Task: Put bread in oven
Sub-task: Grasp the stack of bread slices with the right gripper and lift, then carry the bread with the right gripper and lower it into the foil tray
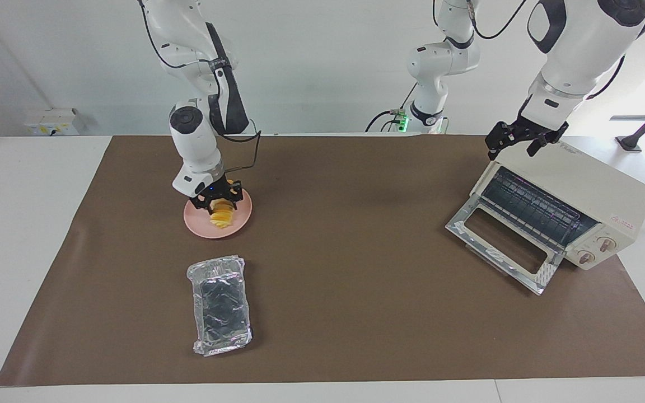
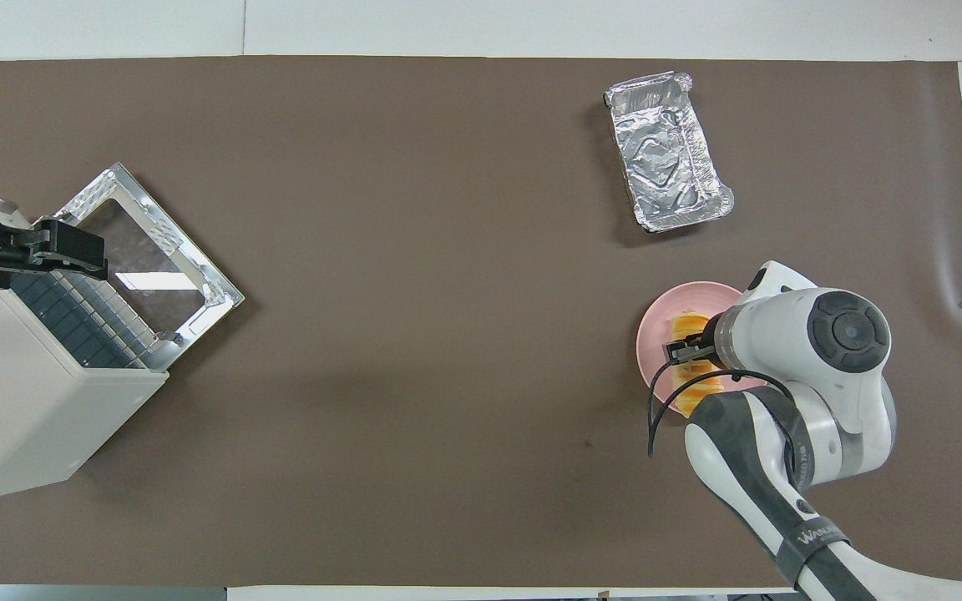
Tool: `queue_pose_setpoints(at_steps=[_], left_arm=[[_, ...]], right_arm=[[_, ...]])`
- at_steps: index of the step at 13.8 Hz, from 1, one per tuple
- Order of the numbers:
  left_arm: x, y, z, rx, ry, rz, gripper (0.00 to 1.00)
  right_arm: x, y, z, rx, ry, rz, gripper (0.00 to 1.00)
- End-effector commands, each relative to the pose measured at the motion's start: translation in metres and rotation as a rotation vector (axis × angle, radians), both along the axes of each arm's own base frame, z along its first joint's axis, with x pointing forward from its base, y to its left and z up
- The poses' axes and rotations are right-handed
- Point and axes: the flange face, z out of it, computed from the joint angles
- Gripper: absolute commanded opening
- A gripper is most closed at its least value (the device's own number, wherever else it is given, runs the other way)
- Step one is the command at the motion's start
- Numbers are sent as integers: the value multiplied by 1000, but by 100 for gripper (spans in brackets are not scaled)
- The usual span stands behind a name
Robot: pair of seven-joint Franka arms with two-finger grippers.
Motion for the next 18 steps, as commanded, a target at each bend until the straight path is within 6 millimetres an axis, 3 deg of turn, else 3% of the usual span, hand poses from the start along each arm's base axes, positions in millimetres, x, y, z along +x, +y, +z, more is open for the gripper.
queue_pose_setpoints(at_steps=[1,5,6,8,14,18], left_arm=[[-6,3,2,-12,-13,7,100],[-6,3,2,-12,-13,7,100],[-6,3,2,-12,-13,7,100],[-6,3,2,-10,-13,7,100],[-6,3,2,-10,-13,7,100],[-6,3,2,-12,-13,7,100]], right_arm=[[-6,1,-5,-2,7,28,0],[5,-14,4,-4,12,82,0],[11,-18,12,-5,26,79,0],[32,-19,48,-7,56,73,0],[125,-12,144,2,9,82,0],[173,1,162,4,-71,104,0]])
